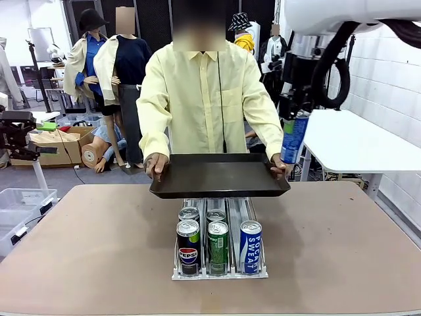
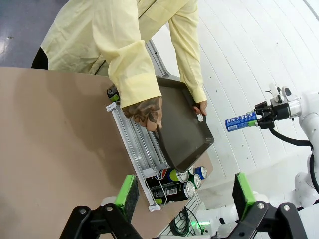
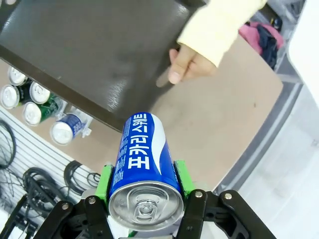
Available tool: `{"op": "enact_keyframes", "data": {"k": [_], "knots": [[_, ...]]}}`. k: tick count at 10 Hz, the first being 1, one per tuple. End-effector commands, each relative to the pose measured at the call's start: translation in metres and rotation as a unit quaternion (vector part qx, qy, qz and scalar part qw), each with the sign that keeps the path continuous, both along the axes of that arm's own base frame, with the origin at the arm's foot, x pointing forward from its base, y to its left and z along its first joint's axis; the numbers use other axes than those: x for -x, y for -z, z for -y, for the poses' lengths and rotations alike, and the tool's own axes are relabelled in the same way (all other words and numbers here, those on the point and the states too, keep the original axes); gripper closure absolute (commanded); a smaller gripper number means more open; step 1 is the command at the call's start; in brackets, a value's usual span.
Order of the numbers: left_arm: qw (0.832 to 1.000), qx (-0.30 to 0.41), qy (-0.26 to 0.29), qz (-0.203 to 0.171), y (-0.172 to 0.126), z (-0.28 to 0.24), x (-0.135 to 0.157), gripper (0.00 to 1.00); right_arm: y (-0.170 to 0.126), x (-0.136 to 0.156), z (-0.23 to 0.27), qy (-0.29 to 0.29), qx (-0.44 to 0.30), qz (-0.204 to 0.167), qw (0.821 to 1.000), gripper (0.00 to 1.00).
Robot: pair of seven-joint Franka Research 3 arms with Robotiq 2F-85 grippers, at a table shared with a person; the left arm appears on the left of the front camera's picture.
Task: Retrieve and hand over the desired beverage to the person.
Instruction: Place the picked can on the Handle tray extended by the person.
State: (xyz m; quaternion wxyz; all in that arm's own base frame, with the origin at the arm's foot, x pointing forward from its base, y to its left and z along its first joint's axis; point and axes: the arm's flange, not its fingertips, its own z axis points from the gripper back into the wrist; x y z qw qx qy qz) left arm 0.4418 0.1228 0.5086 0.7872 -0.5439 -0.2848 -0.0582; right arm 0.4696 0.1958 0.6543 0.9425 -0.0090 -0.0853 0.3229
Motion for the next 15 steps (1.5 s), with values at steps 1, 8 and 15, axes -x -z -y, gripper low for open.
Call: {"op": "enact_keyframes", "data": {"k": [1,8,15], "knots": [[1.0,0.002,-0.002,0.002,-0.001,-0.001,0.001,0.0,-0.011,-0.009,-0.024,-0.012,0.0,-0.006,1.0,0.91],[1.0,0.002,-0.002,0.002,-0.001,-0.001,0.001,0.0,0.025,-0.04,-0.101,-0.046,-0.024,-0.033,0.998,0.91],[1.0,0.002,-0.002,0.002,-0.001,-0.001,0.001,0.0,0.051,-0.071,-0.149,-0.062,0.014,-0.058,0.996,0.91]]}}
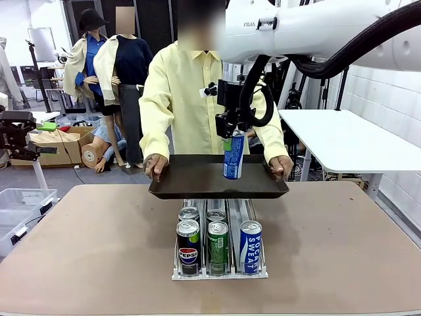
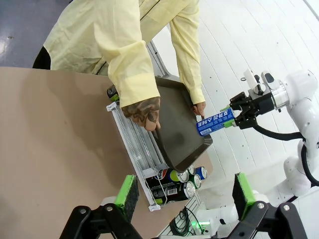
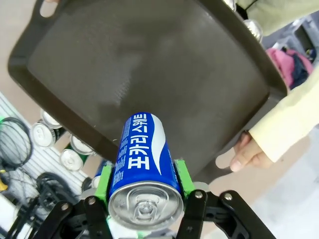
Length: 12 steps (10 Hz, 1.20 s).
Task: Retrieve and hand over the desired beverage to the person.
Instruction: Place the picked can on the Handle tray extended by the person.
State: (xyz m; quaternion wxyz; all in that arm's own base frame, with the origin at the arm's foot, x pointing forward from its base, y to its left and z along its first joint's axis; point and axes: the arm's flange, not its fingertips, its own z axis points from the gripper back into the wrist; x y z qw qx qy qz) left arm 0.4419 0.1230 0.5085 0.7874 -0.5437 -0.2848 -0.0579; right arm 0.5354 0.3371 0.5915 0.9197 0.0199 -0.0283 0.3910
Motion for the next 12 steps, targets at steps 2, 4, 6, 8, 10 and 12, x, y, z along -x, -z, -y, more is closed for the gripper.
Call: {"op": "enact_keyframes", "data": {"k": [2,4,6,8,10,12], "knots": [[1.0,0.002,-0.002,0.002,-0.001,-0.001,0.001,0.0,-0.008,-0.01,-0.011,0.012,0.023,0.008,1.0,0.91],[1.0,0.002,-0.002,0.002,-0.001,-0.001,0.001,0.0,-0.002,-0.012,-0.011,0.011,0.024,0.007,1.0,0.91],[1.0,0.002,-0.002,0.002,-0.001,-0.001,0.001,0.0,0.002,-0.012,-0.009,0.012,0.023,0.011,1.0,0.91],[1.0,0.002,-0.002,0.002,-0.001,-0.001,0.001,0.0,0.005,-0.011,-0.008,0.012,0.018,0.018,1.0,0.91],[1.0,0.002,-0.002,0.002,-0.001,-0.001,0.001,0.0,0.008,-0.013,-0.009,0.011,0.014,0.022,1.0,0.91],[1.0,0.002,-0.002,0.002,-0.001,-0.001,0.001,0.0,0.014,-0.015,-0.01,0.011,0.015,0.026,0.999,0.91]]}}
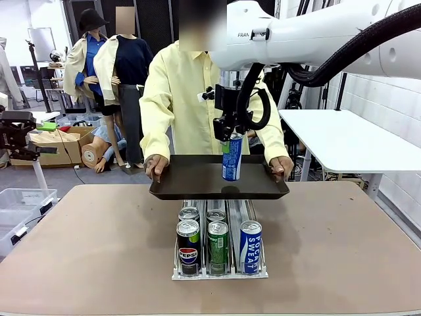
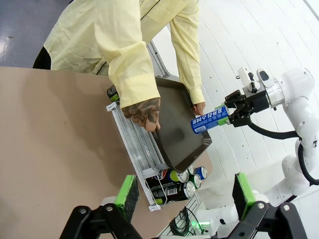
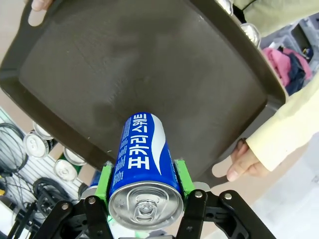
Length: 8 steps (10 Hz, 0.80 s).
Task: Retrieve and hand over the desired beverage to the person.
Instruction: Place the picked can on the Handle tray extended by the person.
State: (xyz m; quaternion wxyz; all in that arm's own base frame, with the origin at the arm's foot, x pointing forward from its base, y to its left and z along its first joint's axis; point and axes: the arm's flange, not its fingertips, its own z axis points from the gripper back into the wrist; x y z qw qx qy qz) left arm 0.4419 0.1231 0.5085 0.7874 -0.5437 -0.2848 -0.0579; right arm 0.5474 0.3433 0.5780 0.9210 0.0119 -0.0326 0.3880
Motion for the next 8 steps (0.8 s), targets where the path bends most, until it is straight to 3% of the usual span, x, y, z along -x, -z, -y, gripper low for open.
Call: {"op": "enact_keyframes", "data": {"k": [1,8], "knots": [[1.0,0.002,-0.002,0.002,-0.001,-0.001,0.001,0.0,0.006,-0.005,-0.006,0.005,0.011,0.016,1.0,0.91],[1.0,0.002,-0.002,0.002,-0.001,-0.001,0.001,0.0,0.029,-0.009,-0.015,-0.009,0.019,0.003,1.0,0.91]]}}
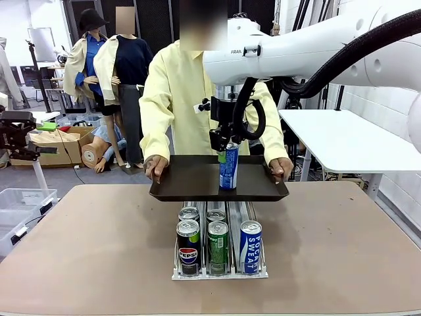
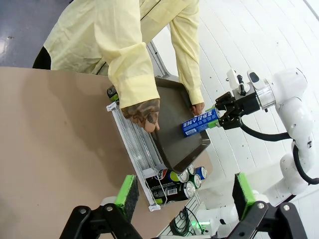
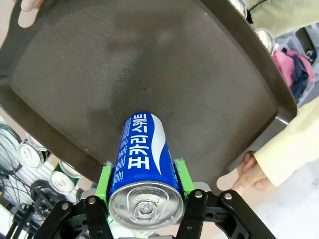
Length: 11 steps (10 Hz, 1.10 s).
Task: Retrieve and hand over the desired beverage to the person.
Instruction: Place the picked can on the Handle tray extended by the person.
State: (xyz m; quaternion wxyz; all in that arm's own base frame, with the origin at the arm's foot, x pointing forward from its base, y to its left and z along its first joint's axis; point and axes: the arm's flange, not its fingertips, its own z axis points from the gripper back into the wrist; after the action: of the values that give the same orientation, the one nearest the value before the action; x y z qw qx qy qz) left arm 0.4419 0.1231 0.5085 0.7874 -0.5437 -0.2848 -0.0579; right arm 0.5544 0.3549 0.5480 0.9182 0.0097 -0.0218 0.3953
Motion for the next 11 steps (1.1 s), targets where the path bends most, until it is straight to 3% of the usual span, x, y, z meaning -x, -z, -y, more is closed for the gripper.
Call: {"op": "enact_keyframes", "data": {"k": [1,2,3,6,7,11], "knots": [[1.0,0.002,-0.002,0.002,-0.001,-0.001,0.001,0.0,-0.001,-0.003,-0.003,-0.003,0.012,0.01,1.0,0.91],[1.0,0.002,-0.002,0.002,-0.001,-0.001,0.001,0.0,-0.003,-0.003,-0.003,-0.003,0.011,0.01,1.0,0.84],[1.0,0.002,-0.002,0.002,-0.001,-0.001,0.001,0.0,-0.005,-0.003,-0.001,-0.003,0.009,0.01,1.0,0.68],[1.0,0.002,-0.002,0.002,-0.001,-0.001,0.001,0.0,-0.013,-0.002,0.003,-0.006,0.002,0.017,1.0,0.08],[1.0,0.002,-0.002,0.002,-0.001,-0.001,0.001,0.0,-0.015,-0.001,0.004,-0.005,0.0,0.017,1.0,0.0],[1.0,0.002,-0.002,0.002,-0.001,-0.001,0.001,0.0,-0.042,0.007,0.014,-0.005,-0.004,0.04,0.999,0.0]]}}
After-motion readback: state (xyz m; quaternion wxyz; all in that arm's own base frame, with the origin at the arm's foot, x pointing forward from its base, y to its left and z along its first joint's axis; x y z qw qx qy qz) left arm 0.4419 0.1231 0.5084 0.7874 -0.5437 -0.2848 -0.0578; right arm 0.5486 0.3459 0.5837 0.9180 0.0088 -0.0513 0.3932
